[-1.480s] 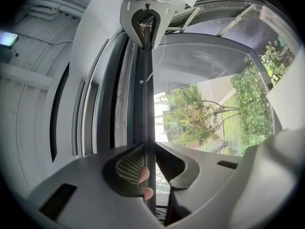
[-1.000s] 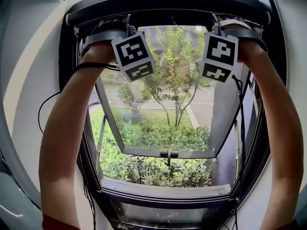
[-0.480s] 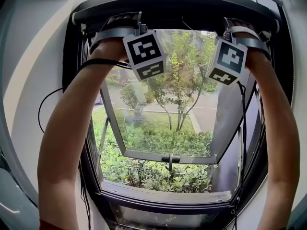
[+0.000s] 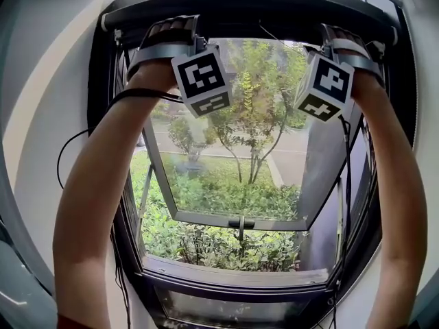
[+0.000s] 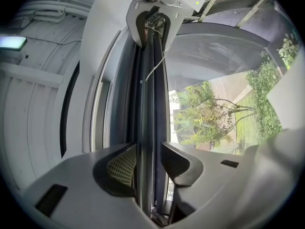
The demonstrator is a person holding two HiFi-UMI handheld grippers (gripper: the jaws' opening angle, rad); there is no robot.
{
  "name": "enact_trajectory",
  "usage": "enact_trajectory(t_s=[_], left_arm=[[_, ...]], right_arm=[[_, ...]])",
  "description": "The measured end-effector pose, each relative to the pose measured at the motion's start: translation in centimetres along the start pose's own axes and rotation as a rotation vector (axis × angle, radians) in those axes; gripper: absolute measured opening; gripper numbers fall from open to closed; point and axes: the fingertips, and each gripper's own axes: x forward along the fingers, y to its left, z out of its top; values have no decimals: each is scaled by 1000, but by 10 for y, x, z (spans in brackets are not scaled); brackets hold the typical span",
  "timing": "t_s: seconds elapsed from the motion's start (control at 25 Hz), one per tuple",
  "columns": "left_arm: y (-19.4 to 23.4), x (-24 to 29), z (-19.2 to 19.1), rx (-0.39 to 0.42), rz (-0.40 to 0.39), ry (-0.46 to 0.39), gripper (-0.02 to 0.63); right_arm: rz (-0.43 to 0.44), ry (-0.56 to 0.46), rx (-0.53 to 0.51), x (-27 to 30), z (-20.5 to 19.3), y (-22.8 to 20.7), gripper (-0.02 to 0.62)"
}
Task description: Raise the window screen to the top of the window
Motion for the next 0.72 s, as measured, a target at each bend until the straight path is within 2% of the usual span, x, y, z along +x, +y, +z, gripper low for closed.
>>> enact_trajectory(t_s=[0.16,0.28,0.44,0.72], left_arm=[[-2,-8,-4,-26,5,-22,180],[-3,-15,-4,-42,13,-39,190],[-8,-30,4,-84,7,-88,204],[-22,-55,16,-130,-26,-137,229]], right_arm=[[-21,-18,23,-5,2,1,233],[-45,-41,53,-12,2,0,252],[-76,-76,69,-28,5,1,253],[-52,-114,80,-53,11,20,261]])
